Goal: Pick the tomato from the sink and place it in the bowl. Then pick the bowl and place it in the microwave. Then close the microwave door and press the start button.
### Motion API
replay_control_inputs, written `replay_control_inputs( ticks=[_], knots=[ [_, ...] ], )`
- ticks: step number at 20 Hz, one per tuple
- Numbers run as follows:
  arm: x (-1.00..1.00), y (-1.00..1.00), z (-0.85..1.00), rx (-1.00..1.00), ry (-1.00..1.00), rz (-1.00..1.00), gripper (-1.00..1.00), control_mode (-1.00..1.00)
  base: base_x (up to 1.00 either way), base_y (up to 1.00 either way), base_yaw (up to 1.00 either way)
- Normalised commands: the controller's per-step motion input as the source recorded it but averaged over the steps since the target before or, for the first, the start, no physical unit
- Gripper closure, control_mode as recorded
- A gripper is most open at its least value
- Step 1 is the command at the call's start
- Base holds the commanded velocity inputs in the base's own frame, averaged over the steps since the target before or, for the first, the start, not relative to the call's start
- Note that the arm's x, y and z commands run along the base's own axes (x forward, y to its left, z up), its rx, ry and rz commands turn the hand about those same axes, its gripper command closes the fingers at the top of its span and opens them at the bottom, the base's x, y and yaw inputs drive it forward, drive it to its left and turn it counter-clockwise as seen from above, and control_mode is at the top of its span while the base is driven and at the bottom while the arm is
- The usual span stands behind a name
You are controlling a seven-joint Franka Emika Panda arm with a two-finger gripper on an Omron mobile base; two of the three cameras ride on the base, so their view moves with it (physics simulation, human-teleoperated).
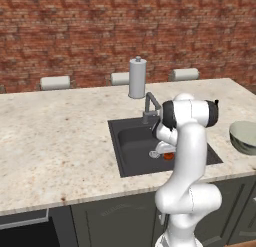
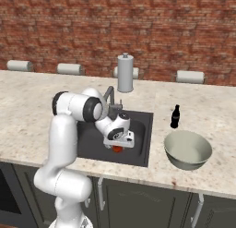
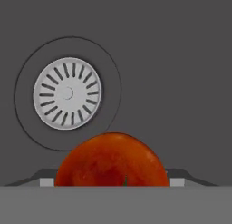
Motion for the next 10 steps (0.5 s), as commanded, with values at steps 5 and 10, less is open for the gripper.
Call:
replay_control_inputs(
  ticks=[5, 10],
  knots=[
    [-0.28, 0.0, 0.86, 0.0, 0.0, 0.0, 1.0, -1.0, 0.0, 0.0, 0.0],
    [-0.51, -0.17, 1.0, 0.0, 0.0, 0.0, 1.0, -1.0, 0.0, 0.0, 0.0]
  ],
)
